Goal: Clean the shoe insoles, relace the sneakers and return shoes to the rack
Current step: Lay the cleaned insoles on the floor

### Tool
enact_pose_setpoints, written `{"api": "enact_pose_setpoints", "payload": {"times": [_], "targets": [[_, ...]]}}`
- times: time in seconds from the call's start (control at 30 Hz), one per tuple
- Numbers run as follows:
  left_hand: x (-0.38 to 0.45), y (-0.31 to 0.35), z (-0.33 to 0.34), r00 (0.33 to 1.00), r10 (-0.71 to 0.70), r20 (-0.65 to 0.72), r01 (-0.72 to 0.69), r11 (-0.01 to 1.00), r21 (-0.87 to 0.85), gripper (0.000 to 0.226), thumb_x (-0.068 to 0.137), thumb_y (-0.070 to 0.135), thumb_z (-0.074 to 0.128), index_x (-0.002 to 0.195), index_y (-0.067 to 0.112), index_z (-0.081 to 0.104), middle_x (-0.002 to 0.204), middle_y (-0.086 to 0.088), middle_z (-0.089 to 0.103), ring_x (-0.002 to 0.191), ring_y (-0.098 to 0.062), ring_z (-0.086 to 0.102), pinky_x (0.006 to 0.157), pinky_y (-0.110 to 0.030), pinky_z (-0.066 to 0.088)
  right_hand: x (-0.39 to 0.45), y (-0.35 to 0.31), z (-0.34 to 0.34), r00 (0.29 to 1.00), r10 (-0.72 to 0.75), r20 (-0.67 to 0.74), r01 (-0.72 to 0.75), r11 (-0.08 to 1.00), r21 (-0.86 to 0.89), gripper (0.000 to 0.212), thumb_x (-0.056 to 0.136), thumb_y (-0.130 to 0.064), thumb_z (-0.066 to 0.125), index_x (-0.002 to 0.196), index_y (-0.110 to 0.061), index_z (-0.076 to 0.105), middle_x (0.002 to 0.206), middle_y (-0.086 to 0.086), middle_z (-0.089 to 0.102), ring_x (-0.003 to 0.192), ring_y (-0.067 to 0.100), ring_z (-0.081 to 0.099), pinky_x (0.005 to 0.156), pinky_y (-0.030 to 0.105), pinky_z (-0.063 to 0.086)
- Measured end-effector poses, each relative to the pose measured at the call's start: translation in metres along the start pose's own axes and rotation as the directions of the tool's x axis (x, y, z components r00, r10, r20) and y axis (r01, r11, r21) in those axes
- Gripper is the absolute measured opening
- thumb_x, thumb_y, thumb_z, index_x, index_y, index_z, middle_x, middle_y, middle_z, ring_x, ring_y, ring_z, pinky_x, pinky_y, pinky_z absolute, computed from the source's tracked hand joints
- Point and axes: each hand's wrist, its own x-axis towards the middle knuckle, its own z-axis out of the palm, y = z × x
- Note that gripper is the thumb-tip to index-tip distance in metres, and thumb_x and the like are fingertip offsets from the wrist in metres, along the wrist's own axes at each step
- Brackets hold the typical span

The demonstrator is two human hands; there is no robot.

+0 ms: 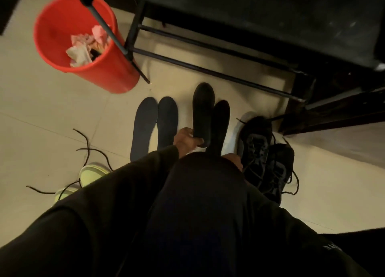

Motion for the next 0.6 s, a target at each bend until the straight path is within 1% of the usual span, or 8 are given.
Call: {"api": "enact_pose_setpoints", "payload": {"times": [0.07,0.13,0.17,0.23,0.3,0.37,0.47,0.6], "targets": [[-0.014,0.019,-0.018,0.999,0.010,0.052,-0.010,1.000,0.008,0.025,0.087,0.023,0.079,0.104,0.015,0.062,0.104,-0.009,0.070,0.090,-0.018,0.069,0.076,-0.029,0.057,-0.018,-0.012,-0.023,1.000,-0.005,0.027,0.001,0.987,0.161,0.027,0.099,-0.024,0.056,0.107,-0.001,0.067,0.103,0.010,0.063,0.098,0.028,0.061,0.081,0.030,0.050],[-0.036,0.042,-0.036,0.997,0.041,0.072,-0.042,0.999,0.001,0.012,0.089,0.019,0.077,0.088,0.013,0.067,0.091,-0.009,0.072,0.074,-0.013,0.067,0.064,-0.023,0.054,-0.037,-0.015,-0.043,0.999,0.036,0.025,-0.042,0.927,0.372,0.016,0.101,-0.017,0.056,0.090,-0.006,0.062,0.088,0.007,0.058,0.081,0.023,0.058,0.060,0.018,0.049],[-0.047,0.054,-0.044,0.996,0.046,0.074,-0.045,0.999,-0.011,0.011,0.090,0.017,0.076,0.087,0.010,0.069,0.086,-0.008,0.071,0.069,-0.012,0.066,0.058,-0.020,0.054,-0.047,-0.013,-0.051,0.999,0.033,0.005,-0.031,0.870,0.492,0.014,0.099,-0.014,0.060,0.087,-0.008,0.060,0.083,0.006,0.059,0.071,0.021,0.059,0.053,0.019,0.048],[-0.077,0.080,-0.058,0.996,0.038,0.082,-0.032,0.997,-0.069,0.013,0.091,0.014,0.074,0.094,0.002,0.070,0.083,-0.009,0.069,0.067,-0.013,0.065,0.059,-0.020,0.055,-0.070,-0.008,-0.069,0.998,0.057,0.020,-0.053,0.682,0.729,0.008,0.093,-0.010,0.067,0.089,-0.007,0.060,0.076,0.011,0.062,0.061,0.023,0.060,0.057,0.028,0.051],[-0.111,0.108,-0.069,0.997,0.042,0.072,-0.035,0.996,-0.086,0.010,0.093,0.014,0.072,0.091,0.004,0.068,0.079,-0.008,0.064,0.061,-0.012,0.058,0.059,-0.023,0.050,-0.103,-0.003,-0.095,1.000,0.005,0.013,-0.013,0.587,0.810,0.009,0.092,-0.008,0.068,0.094,-0.008,0.059,0.077,0.013,0.063,0.058,0.023,0.059,0.054,0.033,0.051],[-0.144,0.135,-0.078,0.995,0.090,0.053,-0.089,0.996,-0.017,0.012,0.097,0.016,0.066,0.087,0.008,0.067,0.077,-0.006,0.063,0.055,-0.009,0.051,0.056,-0.022,0.045,-0.135,0.004,-0.120,0.999,-0.041,-0.022,0.040,0.522,0.852,0.012,0.092,-0.007,0.068,0.100,-0.006,0.059,0.086,0.016,0.067,0.060,0.023,0.062,0.049,0.032,0.052],[-0.209,0.171,-0.089,0.983,0.168,0.079,-0.169,0.985,0.013,0.012,0.101,0.018,0.057,0.096,0.012,0.065,0.075,-0.001,0.062,0.058,-0.008,0.052,0.059,-0.020,0.046,-0.190,0.018,-0.155,0.989,-0.116,-0.095,0.136,0.428,0.893,0.013,0.094,-0.004,0.064,0.107,-0.001,0.062,0.092,0.019,0.070,0.066,0.024,0.068,0.045,0.027,0.054],[-0.286,0.195,-0.094,0.956,0.279,0.089,-0.277,0.960,-0.035,0.021,0.099,0.025,0.064,0.108,0.007,0.069,0.077,-0.002,0.065,0.064,-0.010,0.056,0.068,-0.023,0.051,-0.253,0.038,-0.188,0.954,-0.224,-0.200,0.271,0.351,0.896,0.015,0.092,-0.006,0.069,0.104,0.002,0.065,0.097,0.022,0.070,0.067,0.024,0.068,0.048,0.028,0.056]]}}
